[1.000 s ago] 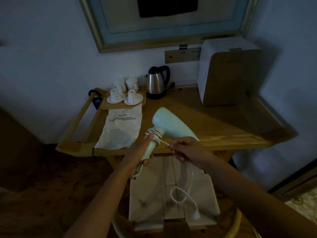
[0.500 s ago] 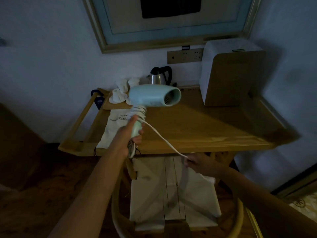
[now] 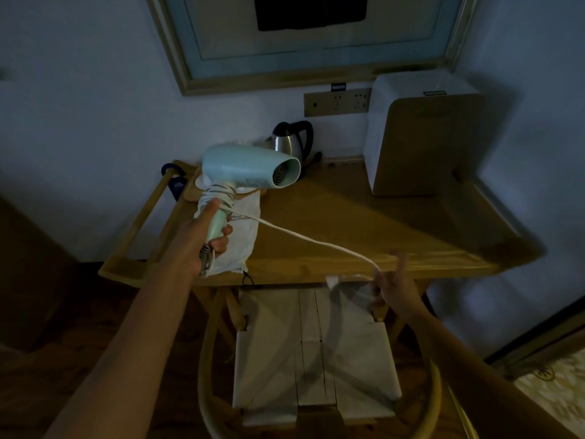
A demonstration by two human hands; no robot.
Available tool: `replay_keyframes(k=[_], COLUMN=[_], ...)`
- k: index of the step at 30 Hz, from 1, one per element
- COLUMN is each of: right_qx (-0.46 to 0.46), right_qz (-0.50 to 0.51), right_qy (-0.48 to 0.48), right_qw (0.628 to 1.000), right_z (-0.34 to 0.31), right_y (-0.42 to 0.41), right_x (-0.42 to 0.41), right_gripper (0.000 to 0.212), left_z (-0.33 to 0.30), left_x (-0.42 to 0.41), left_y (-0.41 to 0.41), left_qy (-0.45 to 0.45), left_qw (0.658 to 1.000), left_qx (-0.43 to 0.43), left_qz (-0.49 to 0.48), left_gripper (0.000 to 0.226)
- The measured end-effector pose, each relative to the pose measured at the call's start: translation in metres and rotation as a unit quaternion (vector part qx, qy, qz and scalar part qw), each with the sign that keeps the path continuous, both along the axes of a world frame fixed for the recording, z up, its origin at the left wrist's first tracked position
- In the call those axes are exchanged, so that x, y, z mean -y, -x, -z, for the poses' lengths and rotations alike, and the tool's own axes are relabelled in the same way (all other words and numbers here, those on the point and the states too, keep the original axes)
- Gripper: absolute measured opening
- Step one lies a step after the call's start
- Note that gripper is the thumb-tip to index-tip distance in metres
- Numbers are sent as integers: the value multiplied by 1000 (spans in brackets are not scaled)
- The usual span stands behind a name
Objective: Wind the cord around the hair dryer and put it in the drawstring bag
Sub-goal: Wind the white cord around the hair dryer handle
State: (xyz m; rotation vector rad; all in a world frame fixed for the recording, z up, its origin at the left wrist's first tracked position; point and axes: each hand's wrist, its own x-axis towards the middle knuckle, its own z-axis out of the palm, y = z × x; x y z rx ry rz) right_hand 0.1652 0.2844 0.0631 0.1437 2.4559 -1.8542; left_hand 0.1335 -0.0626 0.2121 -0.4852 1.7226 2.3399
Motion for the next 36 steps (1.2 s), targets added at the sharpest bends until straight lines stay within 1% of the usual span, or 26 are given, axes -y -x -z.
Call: replay_keyframes(k=[1,2,3,4,5,7,8,9,10,11,12,13,14,17,20,23,26,27,29,30,31,32,33,34,35,36], right_qx=[34,72,97,102,104,88,102,122,123,103,77,57,55,31,-59,-110,-114,-91,0,40,52,36,16,-3,-17,-25], right_qz=[-1,-26,-59,-86,-108,-131,-157,-186,-227,-274,-307,-321,-308,-222,-157,-93,-76,-88,-177,-241,-292,-303,-274,-239,-226,-233], right_qy=[63,87,102,109,154,224,276,291,215,76,-87,-216,-276,-310,-437,-511,-571,-573,-532,-478,-400,-307,-217,-134,-62,-10], right_qw=[997,993,988,985,977,962,943,930,942,953,945,920,909,924,884,847,809,810,828,844,867,902,937,962,972,972], right_z=[-1,-2,-2,-1,-1,-10,-16,-23,-28,-32,-37,-39,-39,-39,-38,-34,-25,-23,-26,-31,-38,-48,-60,-74,-86,-96], right_y=[2,4,4,3,1,-2,-2,-2,0,0,0,1,3,7,8,5,-1,-3,-2,-2,-1,-2,-3,-5,-7,-10], right_x=[-1,-2,-3,-5,-6,-8,-8,-7,-5,-2,3,7,9,10,7,3,3,5,11,17,25,35,47,59,72,84], right_gripper=[23,19,22,27,28,23,21,19,18,15,12,12,11,10,21,27,23,23,20,24,32,42,49,53,54,50], left_z=[-1,-3,-5,-8,-10,-14,-15,-16,-16,-16,-16,-17,-17,-15,-11,-8,-4,-2,2,5,8,11,15,18,21,24], left_x=[0,0,0,1,3,6,8,9,10,11,11,12,12,17,24,26,25,22,13,7,1,-5,-11,-19,-26,-34], left_y=[0,0,-1,-1,-1,-1,-2,-2,-2,-2,-2,-1,-1,-1,-2,-5,-8,-10,-12,-14,-16,-19,-22,-25,-29,-31], left_qy=[5,6,3,-2,-8,-11,-7,-2,1,2,2,1,3,-9,-22,-13,-18,-19,-17,-13,-2,12,25,35,42,46], left_qw=[1000,1000,1000,1000,1000,1000,1000,1000,1000,999,999,999,998,998,999,999,1000,1000,1000,1000,1000,999,999,998,997,996], left_qx=[-2,-3,-7,-13,-20,-27,-27,-28,-30,-34,-38,-47,-57,-59,-39,-32,-22,-17,-5,0,3,3,-1,-9,-16,-18], left_qz=[0,2,7,11,11,8,7,5,3,-1,-5,-12,-22,-29,-18,-6,-2,4,19,23,26,32,42,54,68,81], left_gripper=[39,39,40,41,41,42,42,43,43,43,41,37,33,29,35,39,41,41,42,42,42,42,42,41,40,39])
